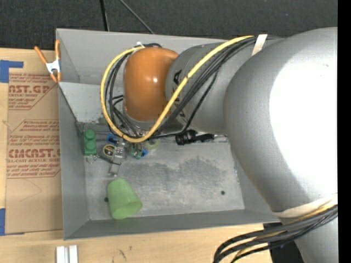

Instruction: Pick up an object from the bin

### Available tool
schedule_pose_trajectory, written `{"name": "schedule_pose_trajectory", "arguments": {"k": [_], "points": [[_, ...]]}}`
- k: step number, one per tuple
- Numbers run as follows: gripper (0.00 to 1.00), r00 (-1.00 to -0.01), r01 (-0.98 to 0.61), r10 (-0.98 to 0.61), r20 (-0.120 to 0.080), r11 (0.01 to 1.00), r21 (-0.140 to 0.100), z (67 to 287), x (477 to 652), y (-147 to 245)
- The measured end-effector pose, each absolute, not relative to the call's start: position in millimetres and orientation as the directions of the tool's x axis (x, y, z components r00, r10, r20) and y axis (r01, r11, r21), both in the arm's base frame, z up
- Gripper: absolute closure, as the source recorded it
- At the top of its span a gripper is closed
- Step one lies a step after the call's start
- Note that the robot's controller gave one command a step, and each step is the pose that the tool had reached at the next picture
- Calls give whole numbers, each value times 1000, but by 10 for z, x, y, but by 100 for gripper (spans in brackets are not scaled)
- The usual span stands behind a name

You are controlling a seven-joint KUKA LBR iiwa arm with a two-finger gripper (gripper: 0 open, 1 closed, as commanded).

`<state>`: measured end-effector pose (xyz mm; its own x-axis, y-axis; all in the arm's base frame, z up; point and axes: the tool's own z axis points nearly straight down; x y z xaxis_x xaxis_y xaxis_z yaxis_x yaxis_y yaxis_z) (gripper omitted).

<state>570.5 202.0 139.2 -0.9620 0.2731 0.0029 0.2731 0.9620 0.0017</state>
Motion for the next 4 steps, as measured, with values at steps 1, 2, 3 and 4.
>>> {"name": "schedule_pose_trajectory", "arguments": {"k": [1, 2, 3, 4], "points": [[0, -917, 399, 399, -1, 917, 1, 1259, 5873, 1751], [0, -900, 436, 436, -1, 900, 2, 1304, 5892, 1716], [0, -820, 573, 573, -3, 820, 4, 702, 5909, 1718], [0, -820, 572, 572, -4, 820, 6, 706, 5915, 1723]]}}
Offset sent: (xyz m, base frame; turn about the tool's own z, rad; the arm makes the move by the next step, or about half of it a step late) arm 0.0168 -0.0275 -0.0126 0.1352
